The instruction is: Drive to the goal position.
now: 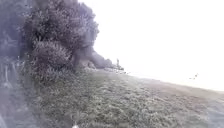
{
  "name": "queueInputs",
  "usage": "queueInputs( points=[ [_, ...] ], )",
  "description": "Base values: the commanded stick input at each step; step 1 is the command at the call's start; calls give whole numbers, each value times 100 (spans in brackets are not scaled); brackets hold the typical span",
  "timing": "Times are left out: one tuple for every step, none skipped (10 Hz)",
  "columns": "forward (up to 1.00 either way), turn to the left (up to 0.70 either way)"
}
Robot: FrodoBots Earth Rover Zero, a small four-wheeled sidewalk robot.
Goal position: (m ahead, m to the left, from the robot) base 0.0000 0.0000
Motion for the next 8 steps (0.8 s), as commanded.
queueInputs(
  points=[
    [60,0],
    [60,0],
    [60,0],
    [60,-6],
    [60,-12],
    [60,-15],
    [60,-15],
    [60,-15]
  ],
)
